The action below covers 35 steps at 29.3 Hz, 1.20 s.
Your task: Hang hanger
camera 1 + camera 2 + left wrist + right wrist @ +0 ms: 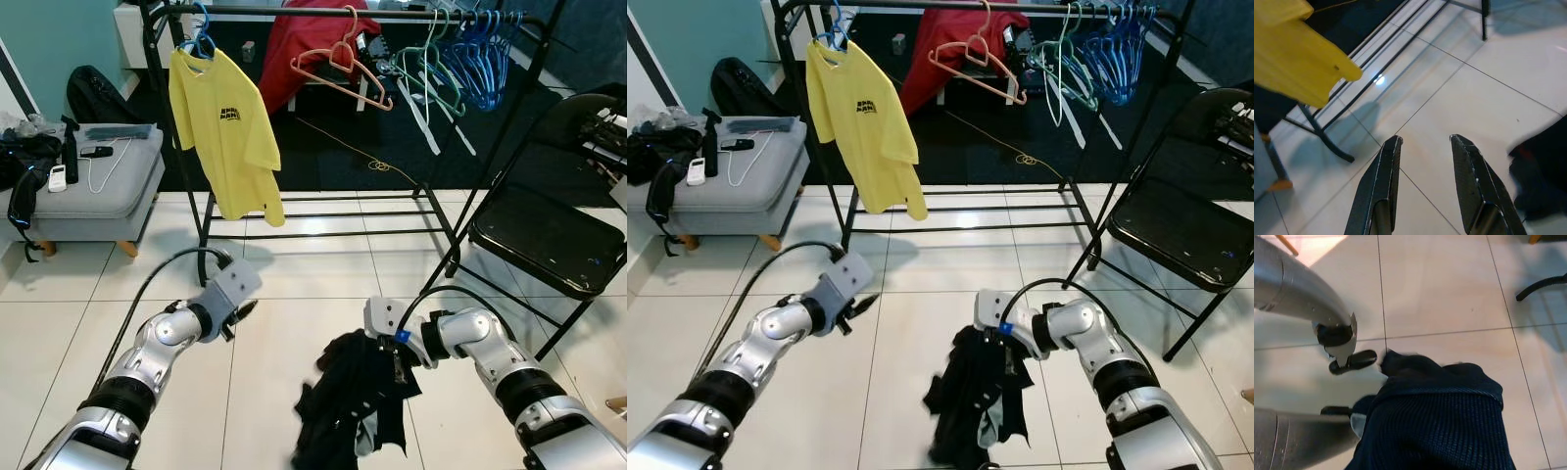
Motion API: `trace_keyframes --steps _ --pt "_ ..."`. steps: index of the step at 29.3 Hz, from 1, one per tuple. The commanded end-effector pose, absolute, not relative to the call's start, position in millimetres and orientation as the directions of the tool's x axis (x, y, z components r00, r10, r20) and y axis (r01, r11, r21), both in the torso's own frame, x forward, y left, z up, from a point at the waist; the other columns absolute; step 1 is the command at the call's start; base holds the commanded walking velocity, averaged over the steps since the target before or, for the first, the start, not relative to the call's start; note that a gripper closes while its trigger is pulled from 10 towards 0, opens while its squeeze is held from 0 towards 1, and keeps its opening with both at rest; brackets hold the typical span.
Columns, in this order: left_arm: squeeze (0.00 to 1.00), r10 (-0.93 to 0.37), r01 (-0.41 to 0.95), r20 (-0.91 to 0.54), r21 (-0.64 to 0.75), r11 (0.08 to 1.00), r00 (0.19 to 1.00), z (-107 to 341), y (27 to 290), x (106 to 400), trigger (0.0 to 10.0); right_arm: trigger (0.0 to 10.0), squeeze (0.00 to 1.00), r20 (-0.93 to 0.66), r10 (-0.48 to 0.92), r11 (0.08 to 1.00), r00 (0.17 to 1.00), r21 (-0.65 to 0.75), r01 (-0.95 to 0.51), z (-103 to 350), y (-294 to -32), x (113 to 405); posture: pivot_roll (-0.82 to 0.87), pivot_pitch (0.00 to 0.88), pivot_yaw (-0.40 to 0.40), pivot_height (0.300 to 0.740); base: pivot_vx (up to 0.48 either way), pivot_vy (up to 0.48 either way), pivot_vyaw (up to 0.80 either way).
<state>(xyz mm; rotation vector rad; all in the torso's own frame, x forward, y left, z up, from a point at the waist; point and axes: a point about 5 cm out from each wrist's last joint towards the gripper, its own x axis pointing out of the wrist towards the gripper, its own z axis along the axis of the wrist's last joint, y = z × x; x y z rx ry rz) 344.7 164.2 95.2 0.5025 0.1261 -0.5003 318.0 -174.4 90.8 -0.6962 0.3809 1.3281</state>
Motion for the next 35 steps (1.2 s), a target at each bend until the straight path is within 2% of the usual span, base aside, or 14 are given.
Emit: trace_keyframes --steps 1,7,8,11,13,15,16,17,18,20,23,24,30,35 --pt "0.00 -0.382 0.456 -0.256 0.380 0.805 0.888 88 169 343 10.0 0.0 0.00 -0.666 0.718 0.052 0.200 -0.235 -0.971 85 -179 314 -0.03 0.119 -0.019 0.740 0.000 0.000 0.00" --pt "0.00 -0.345 0.432 -0.277 0.372 0.822 0.897 86 175 342 10.0 0.0 0.00 -0.758 0.617 -0.001 0.210 -0.268 -0.963 78 -193 311 -0.03 0.119 -0.019 0.740 0.000 0.000 0.00" --pt "0.00 -0.356 0.437 -0.273 0.355 0.826 0.894 86 172 342 10.0 0.0 0.00 -0.752 0.605 0.006 0.262 -0.324 -0.946 80 -195 314 -0.03 0.119 -0.020 0.740 0.000 0.000 0.00" --pt "0.00 -0.388 0.457 -0.257 0.321 0.830 0.885 86 166 340 10.0 0.0 0.00 -0.706 0.618 0.048 0.346 -0.405 -0.913 87 -194 321 -0.03 0.119 -0.021 0.740 0.000 0.000 0.00" --pt "0.00 -0.395 0.461 -0.254 0.312 0.831 0.883 86 165 340 10.0 0.0 0.00 -0.693 0.622 0.060 0.365 -0.422 -0.904 89 -193 322 -0.03 0.119 -0.021 0.740 0.000 0.000 0.00" --pt "0.00 -0.601 0.648 -0.242 0.291 0.704 0.762 89 140 327 10.0 0.0 0.00 -0.573 0.696 0.156 0.432 -0.467 -0.870 106 -186 333 -0.04 0.120 -0.018 0.740 0.000 0.000 0.00" --pt "0.00 -0.601 0.648 -0.242 0.291 0.704 0.762 89 140 327 10.0 0.0 0.00 -0.573 0.696 0.156 0.432 -0.467 -0.870 106 -186 333 -0.04 0.120 -0.018 0.740 0.000 0.000 0.00" --pt "1.00 -0.688 0.722 -0.220 0.231 0.652 0.691 94 128 322 10.0 0.0 0.00 -0.534 0.722 0.175 0.439 -0.473 -0.863 113 -183 336 -0.04 0.120 -0.018 0.740 0.000 0.000 0.00" --pt "1.00 -0.738 0.764 -0.199 0.189 0.616 0.645 98 121 319 10.0 0.0 0.00 -0.514 0.737 0.182 0.440 -0.476 -0.860 117 -181 338 -0.04 0.120 -0.018 0.740 0.000 0.000 0.00" --pt "1.00 -0.770 0.789 -0.175 0.148 0.596 0.614 102 115 318 10.0 0.0 0.00 -0.512 0.742 0.172 0.433 -0.479 -0.861 119 -179 338 -0.04 0.118 -0.020 0.740 0.000 0.000 0.00" --pt "1.00 -0.776 0.794 -0.170 0.146 0.590 0.608 103 114 317 10.0 0.0 0.00 -0.512 0.742 0.170 0.433 -0.482 -0.860 119 -179 338 -0.04 0.118 -0.020 0.740 0.000 0.000 0.00" --pt "1.00 -0.834 0.850 -0.165 0.110 0.515 0.527 109 105 316 10.0 0.0 0.00 -0.516 0.747 0.147 0.419 -0.487 -0.861 121 -176 340 -0.04 0.118 -0.025 0.740 0.000 0.000 0.00" --pt "1.00 -0.867 0.889 -0.198 0.096 0.447 0.457 106 101 311 10.0 0.0 0.00 -0.505 0.759 0.136 0.410 -0.493 -0.860 127 -173 343 -0.04 0.118 -0.026 0.740 0.000 0.000 0.00" --pt "1.00 -0.874 0.896 -0.197 0.082 0.437 0.444 107 101 310 10.0 0.0 0.00 -0.505 0.766 0.132 0.399 -0.483 -0.866 129 -171 344 -0.05 0.118 -0.027 0.740 0.000 0.000 0.00"
